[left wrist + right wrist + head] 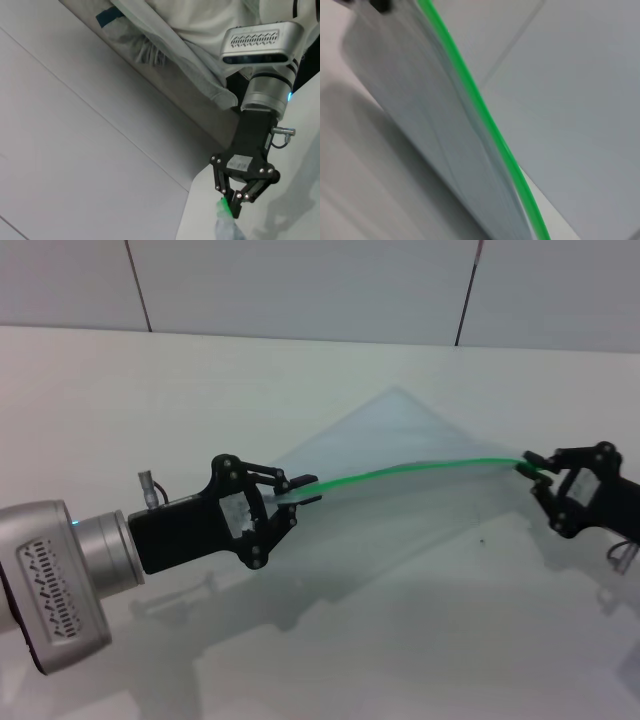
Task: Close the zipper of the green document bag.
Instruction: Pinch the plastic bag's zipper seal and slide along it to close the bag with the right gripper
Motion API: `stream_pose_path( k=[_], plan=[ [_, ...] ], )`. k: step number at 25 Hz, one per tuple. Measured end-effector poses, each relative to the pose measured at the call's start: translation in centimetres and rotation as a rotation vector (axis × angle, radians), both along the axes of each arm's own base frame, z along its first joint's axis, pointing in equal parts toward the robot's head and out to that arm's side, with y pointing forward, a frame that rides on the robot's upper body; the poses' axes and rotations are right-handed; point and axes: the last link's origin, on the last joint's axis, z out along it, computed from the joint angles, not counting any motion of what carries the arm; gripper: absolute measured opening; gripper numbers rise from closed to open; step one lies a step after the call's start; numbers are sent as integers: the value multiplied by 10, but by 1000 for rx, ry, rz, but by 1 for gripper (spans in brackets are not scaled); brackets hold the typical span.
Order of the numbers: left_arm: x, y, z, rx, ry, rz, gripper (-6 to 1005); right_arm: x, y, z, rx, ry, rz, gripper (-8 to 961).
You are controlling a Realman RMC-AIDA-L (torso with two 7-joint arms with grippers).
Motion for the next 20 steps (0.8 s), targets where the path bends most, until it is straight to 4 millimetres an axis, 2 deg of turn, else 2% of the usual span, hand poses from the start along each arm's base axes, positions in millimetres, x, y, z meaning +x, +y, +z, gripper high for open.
stream_pose_path(
  k=[7, 14, 17, 20],
  plan=[
    [-2, -1, 0, 1, 2, 4, 53, 24, -1, 18, 94, -11, -104, 170],
    [-2, 0, 2, 22, 4, -5, 53, 34, -1, 30, 168, 19, -168, 181],
    [0, 3, 4, 43, -11, 3, 92, 41, 2, 39, 257, 69, -249, 185],
    [1, 9, 10, 112, -69, 52, 131, 53, -4, 52, 371, 151, -328, 190]
  ],
)
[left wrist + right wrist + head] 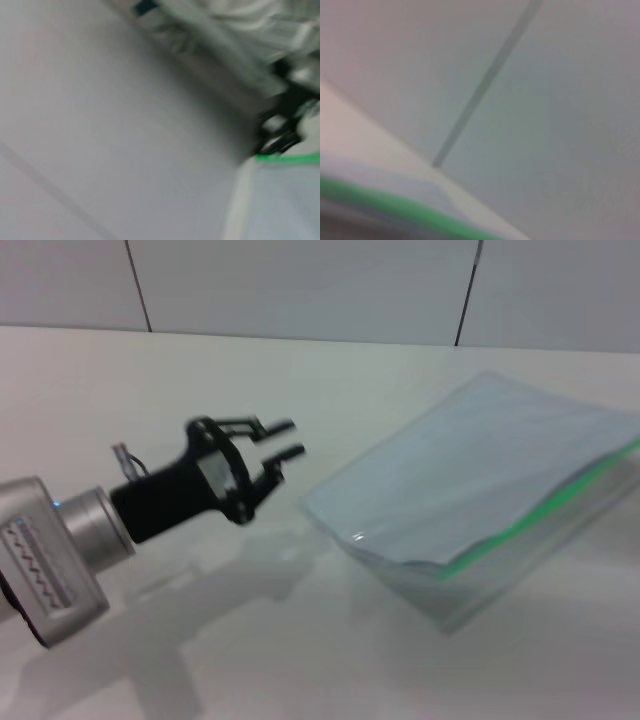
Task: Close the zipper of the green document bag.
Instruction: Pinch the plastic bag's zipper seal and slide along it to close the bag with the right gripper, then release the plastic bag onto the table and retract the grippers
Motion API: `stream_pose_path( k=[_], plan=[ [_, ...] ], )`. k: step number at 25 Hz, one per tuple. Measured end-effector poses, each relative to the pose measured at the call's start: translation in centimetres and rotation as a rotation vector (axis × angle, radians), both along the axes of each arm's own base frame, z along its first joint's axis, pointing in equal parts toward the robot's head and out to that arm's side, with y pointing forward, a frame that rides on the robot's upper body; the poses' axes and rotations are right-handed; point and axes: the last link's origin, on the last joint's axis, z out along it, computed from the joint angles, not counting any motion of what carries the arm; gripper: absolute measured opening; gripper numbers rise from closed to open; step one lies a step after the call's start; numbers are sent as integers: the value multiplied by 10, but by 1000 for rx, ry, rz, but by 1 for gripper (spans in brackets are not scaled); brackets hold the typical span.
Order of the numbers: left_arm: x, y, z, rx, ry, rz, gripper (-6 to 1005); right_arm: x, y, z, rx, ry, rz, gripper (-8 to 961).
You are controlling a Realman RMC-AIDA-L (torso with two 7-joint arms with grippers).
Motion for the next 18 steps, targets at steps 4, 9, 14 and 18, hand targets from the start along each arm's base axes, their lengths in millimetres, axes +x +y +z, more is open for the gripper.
stream_pose_path(
  k=[4, 9, 14, 18],
  plan=[
    [-7, 4, 17, 109, -122, 104, 222, 7, -15, 16, 150, 103, -16, 196],
    [-17, 5, 43, 219, -306, 221, 335, -5, -41, 30, 299, 242, 114, 305],
    [-26, 3, 57, 280, -442, 303, 518, -27, -55, 32, 347, 349, 264, 414],
    [-30, -3, 64, 307, -544, 338, 613, -43, -55, 26, 352, 420, 331, 582]
  ],
)
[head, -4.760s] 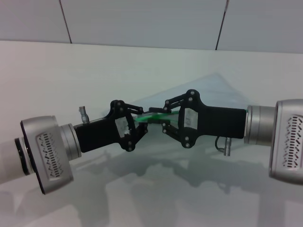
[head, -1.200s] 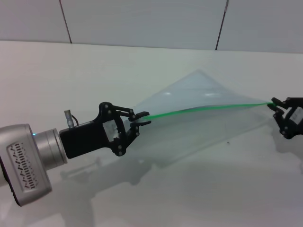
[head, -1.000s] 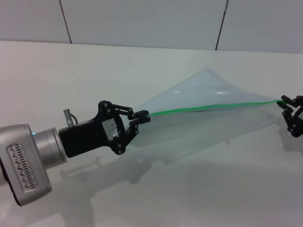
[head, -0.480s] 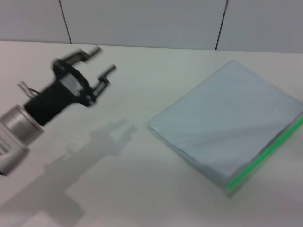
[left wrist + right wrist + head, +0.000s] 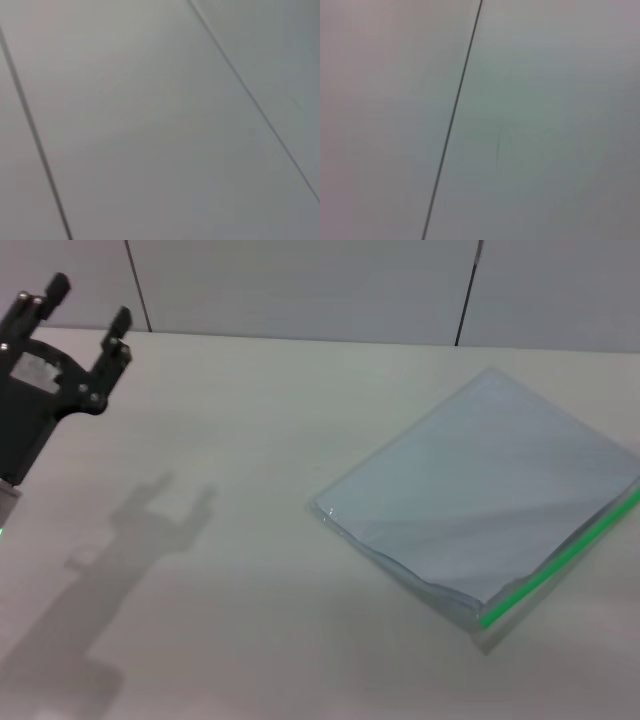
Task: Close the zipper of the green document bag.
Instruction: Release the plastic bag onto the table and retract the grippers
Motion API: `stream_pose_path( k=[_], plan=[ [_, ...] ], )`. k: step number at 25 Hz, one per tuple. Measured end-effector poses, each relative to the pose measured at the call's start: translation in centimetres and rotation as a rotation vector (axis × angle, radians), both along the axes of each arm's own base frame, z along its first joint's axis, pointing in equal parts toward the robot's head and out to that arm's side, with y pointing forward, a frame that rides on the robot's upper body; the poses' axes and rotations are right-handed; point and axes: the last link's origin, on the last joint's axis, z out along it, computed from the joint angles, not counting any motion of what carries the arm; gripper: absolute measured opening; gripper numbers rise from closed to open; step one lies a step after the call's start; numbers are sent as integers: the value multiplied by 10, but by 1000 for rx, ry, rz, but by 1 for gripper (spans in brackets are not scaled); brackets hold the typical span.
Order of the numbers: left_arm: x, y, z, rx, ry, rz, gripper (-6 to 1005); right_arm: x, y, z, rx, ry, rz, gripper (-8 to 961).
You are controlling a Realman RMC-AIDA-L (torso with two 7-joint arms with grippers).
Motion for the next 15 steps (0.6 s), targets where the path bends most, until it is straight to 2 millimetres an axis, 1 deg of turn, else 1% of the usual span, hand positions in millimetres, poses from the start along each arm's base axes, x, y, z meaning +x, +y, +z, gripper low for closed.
stream_pose_path(
  k=[3, 7, 15],
  plan=[
    [-1, -3, 5, 17, -64, 0, 635, -6, -2, -2, 3, 25, 33, 722],
    [-4, -6, 10, 39, -99, 10, 634, -12, -5, -2, 11, 43, 76, 890],
    [-2, -6, 10, 46, -112, 5, 631, -18, -6, -3, 8, 57, 109, 882]
  ],
)
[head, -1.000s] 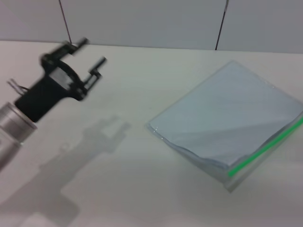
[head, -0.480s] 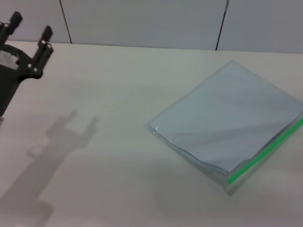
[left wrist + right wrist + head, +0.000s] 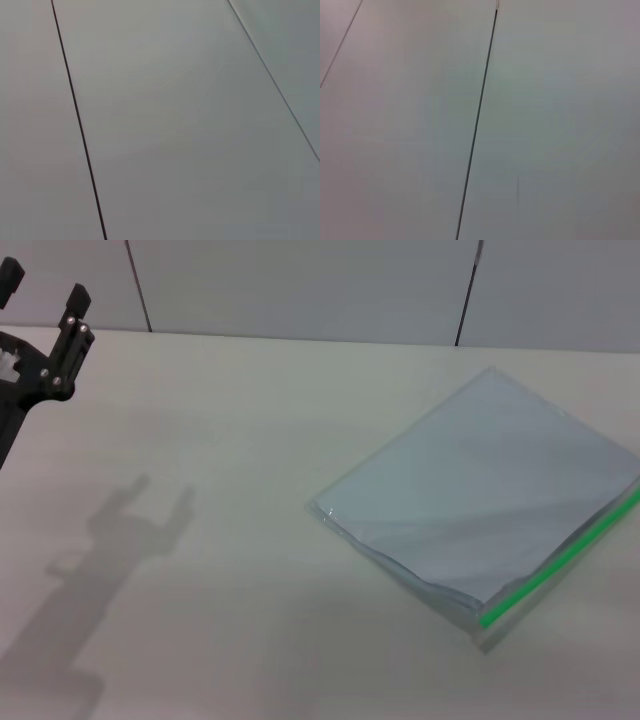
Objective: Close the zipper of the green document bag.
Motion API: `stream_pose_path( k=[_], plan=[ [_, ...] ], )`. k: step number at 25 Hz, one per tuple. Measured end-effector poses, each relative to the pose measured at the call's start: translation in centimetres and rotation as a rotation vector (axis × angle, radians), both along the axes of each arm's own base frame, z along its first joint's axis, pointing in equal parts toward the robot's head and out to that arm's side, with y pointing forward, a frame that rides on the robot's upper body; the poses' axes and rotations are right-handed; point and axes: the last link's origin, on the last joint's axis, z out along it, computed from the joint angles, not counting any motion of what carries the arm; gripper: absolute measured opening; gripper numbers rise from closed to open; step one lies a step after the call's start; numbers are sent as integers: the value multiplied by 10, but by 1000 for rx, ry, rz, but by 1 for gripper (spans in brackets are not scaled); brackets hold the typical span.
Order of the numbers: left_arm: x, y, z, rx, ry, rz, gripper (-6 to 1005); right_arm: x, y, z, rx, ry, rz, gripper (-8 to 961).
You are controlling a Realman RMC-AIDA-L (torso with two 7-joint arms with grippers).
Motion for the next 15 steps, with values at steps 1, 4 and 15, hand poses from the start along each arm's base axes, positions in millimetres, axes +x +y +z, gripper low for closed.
stream_pose_path(
  k=[1, 4, 15],
  plan=[
    [0, 0, 0, 1, -1, 0, 630, 0, 0, 0, -1, 3, 1, 882],
    [-3, -1, 4, 23, -20, 16, 629, -2, 0, -2, -6, 8, 8, 881],
    [-5, -8, 11, 67, -54, 8, 626, -8, -3, -1, -28, 56, 60, 878]
  ],
)
